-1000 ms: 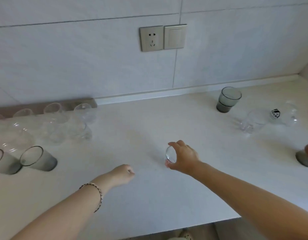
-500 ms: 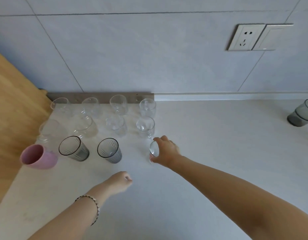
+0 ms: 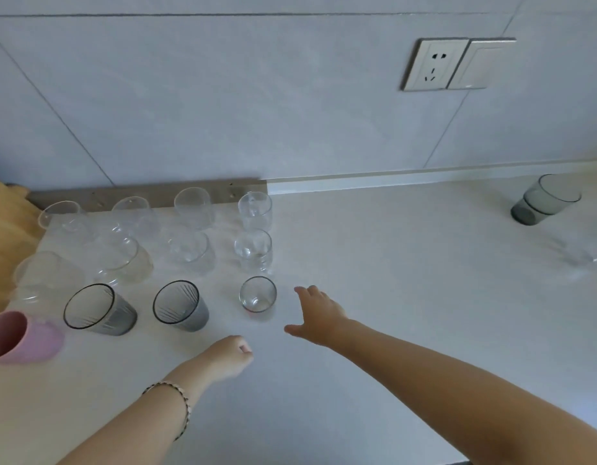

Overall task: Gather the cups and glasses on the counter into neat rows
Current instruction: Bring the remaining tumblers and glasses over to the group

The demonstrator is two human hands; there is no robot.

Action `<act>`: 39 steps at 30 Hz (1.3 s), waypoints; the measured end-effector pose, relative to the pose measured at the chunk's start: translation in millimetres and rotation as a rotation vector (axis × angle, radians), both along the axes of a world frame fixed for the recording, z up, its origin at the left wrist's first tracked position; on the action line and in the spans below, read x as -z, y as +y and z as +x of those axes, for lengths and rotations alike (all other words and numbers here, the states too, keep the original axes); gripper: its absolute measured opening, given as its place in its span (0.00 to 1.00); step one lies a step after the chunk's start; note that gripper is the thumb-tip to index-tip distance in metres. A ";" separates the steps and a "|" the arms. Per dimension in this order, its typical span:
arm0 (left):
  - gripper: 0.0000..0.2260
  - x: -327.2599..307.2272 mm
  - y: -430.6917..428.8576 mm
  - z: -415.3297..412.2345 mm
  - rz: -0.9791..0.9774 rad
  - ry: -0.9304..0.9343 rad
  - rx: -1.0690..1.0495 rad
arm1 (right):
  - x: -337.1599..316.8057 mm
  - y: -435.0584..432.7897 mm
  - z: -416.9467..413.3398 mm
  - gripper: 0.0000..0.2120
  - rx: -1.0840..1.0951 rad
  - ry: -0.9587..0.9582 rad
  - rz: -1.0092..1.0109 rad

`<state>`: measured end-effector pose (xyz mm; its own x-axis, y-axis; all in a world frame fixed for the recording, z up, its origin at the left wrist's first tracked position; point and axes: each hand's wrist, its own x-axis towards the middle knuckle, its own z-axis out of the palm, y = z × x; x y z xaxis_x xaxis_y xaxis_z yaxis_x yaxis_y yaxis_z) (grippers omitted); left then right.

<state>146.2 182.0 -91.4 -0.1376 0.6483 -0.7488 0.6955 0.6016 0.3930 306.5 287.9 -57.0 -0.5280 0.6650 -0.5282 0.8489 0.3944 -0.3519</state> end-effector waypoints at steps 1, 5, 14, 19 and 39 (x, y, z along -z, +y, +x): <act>0.14 0.0 8.0 8.8 0.005 0.003 0.042 | 2.2 4.3 18.7 0.33 0.018 -0.036 -0.029; 0.14 2.4 44.6 52.8 -0.007 0.010 0.239 | 4.1 26.6 105.4 0.22 0.152 -0.120 -0.097; 0.15 -12.3 163.1 217.2 0.064 -0.001 0.440 | -6.9 84.1 329.5 0.15 0.572 -0.120 -0.051; 0.15 -18.6 216.3 330.4 0.090 -0.029 0.456 | -10.7 127.5 445.0 0.16 0.640 -0.135 0.044; 0.08 -1.2 271.9 411.5 -0.064 0.045 0.159 | -1.7 316.2 548.6 0.41 0.427 -0.121 0.207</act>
<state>557.6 453.8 -90.2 -0.0713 0.6161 -0.7844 0.7998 0.5053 0.3241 855.0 604.1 -55.3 -0.1281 0.9063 -0.4028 0.9800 0.0533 -0.1919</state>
